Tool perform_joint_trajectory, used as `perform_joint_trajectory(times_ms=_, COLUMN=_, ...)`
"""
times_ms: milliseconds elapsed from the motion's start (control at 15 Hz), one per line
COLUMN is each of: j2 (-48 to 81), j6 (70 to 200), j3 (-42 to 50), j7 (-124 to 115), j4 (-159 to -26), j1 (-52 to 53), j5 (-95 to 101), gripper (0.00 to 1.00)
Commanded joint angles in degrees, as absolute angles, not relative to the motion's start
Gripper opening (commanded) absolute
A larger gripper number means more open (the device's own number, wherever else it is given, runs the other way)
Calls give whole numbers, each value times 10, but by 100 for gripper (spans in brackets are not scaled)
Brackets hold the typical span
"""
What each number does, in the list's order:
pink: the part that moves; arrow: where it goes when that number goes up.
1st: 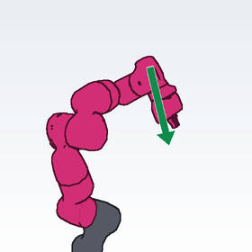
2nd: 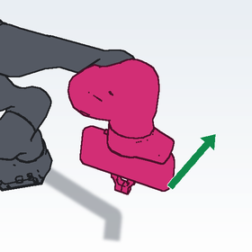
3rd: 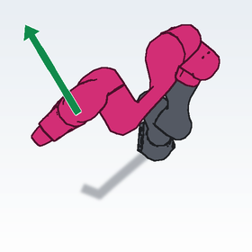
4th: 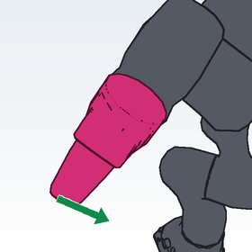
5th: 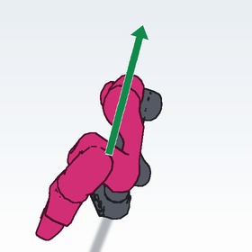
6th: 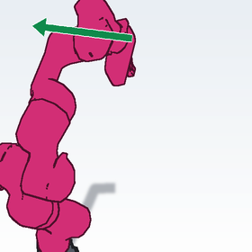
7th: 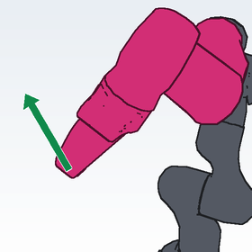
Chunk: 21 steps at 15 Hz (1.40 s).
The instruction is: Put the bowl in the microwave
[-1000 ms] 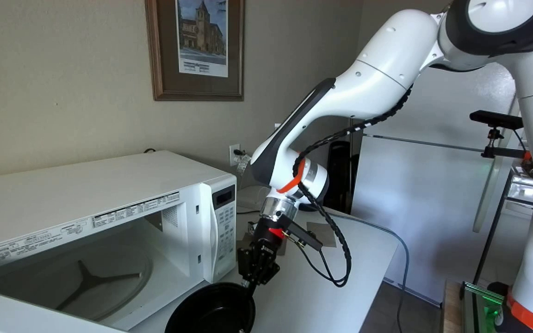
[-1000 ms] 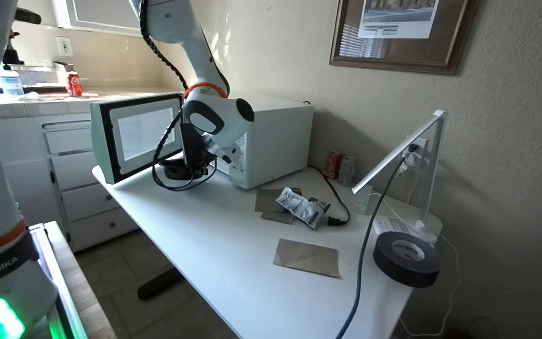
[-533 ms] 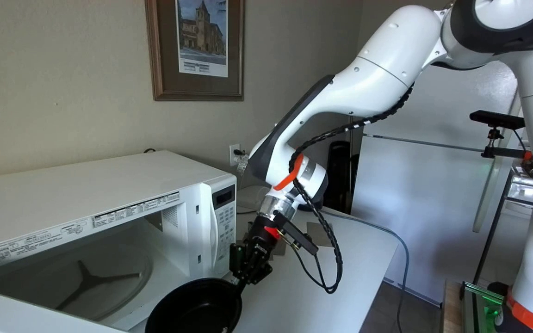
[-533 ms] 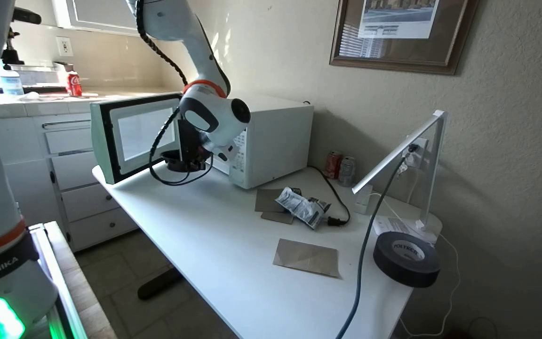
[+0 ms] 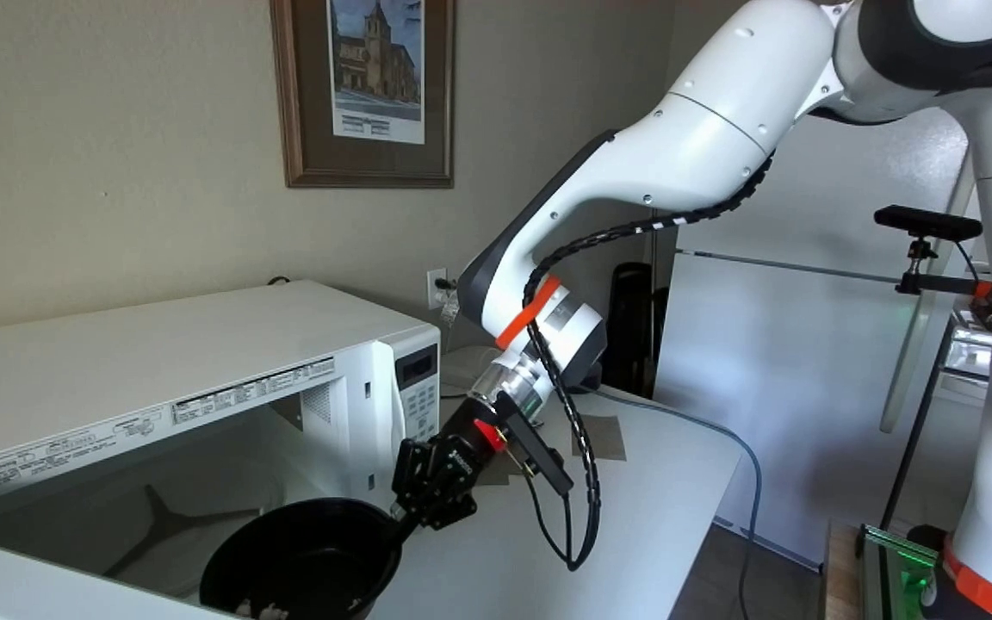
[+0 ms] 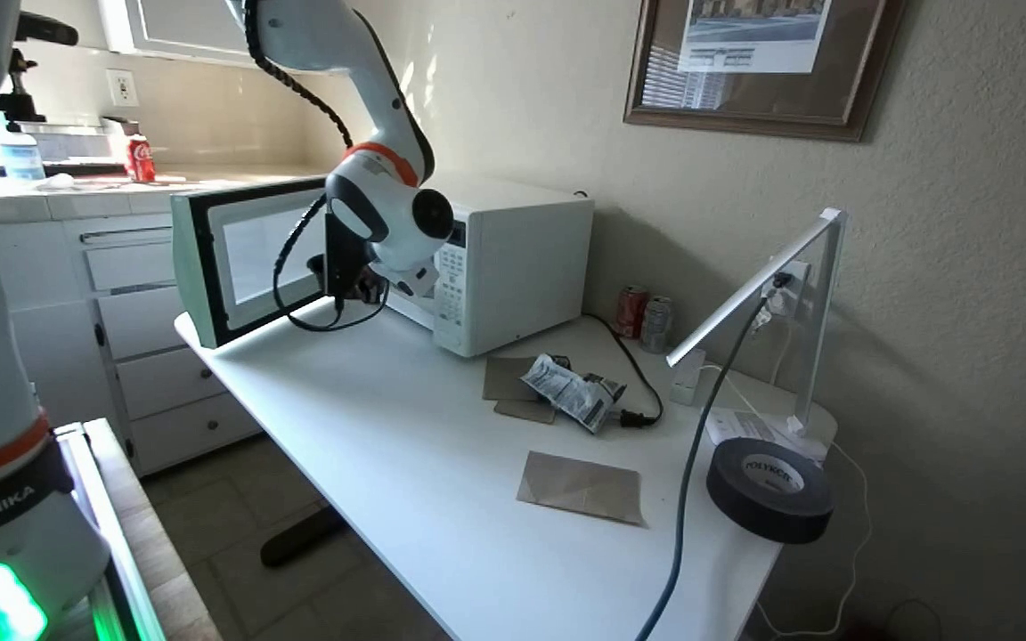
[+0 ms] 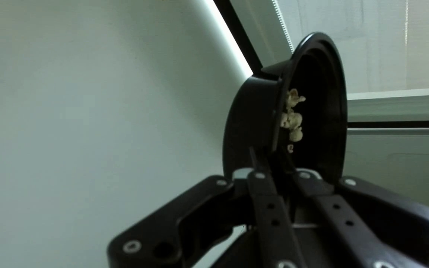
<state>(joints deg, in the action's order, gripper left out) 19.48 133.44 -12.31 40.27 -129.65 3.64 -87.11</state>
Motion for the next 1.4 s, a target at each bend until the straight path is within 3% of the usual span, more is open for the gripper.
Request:
perform_joint_trajectory(times_ms=0, j2=191, j6=1355, j3=-109, j7=445, j4=-1299, j1=69, j5=-958, gripper=2)
perform_joint_trajectory(times_ms=1333, j2=294, j6=1463, j3=-77, j7=437, j4=-1157, j1=149, j5=-1075, gripper=2)
